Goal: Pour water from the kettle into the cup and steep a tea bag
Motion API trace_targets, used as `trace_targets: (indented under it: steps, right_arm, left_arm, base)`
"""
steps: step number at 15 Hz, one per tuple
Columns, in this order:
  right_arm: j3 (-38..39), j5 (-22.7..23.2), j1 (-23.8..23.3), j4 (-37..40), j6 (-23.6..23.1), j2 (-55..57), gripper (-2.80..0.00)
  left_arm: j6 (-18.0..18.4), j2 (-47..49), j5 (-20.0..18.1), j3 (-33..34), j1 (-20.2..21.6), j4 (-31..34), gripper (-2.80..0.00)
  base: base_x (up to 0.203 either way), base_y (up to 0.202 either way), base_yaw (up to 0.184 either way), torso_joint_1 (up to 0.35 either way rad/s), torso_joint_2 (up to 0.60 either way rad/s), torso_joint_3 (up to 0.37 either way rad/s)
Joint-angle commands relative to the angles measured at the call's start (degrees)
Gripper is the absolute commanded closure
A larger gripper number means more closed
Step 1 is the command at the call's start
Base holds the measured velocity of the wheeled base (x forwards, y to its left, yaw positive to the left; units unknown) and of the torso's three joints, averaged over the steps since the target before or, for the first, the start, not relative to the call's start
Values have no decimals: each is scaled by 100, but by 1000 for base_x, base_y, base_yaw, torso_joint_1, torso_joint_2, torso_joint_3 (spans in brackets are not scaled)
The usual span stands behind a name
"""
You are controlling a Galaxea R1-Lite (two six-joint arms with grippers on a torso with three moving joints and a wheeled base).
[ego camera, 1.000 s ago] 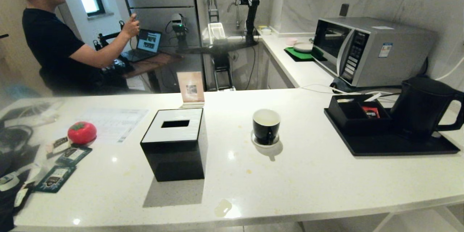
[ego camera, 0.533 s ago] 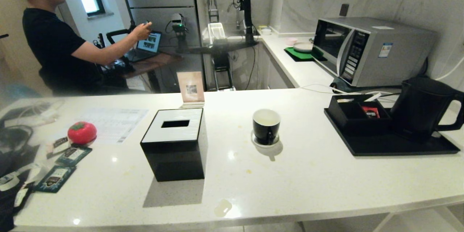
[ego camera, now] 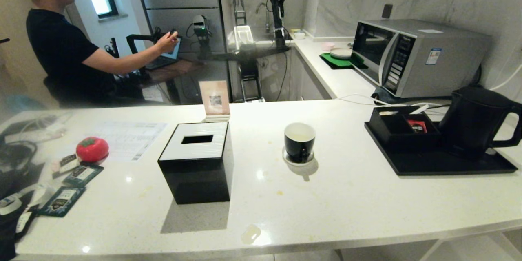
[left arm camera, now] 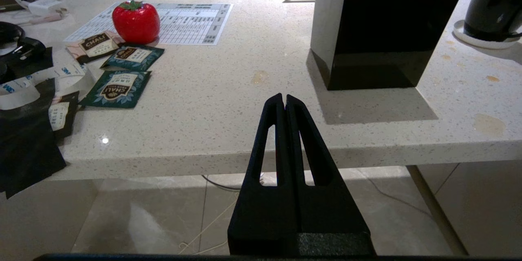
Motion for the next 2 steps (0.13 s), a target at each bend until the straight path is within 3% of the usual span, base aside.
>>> trace_targets:
  steps: [1,2]
  right_arm:
    - [0,3,1,-1,-4,0,0]
    - [0,3,1,-1,-4,0,0]
  left_arm:
    - [-2,9,3,0,0,-2,0]
    - [-2,9,3,0,0,3,0]
  base:
    - [0,0,0,0,0,0]
    - [0,0,0,0,0,0]
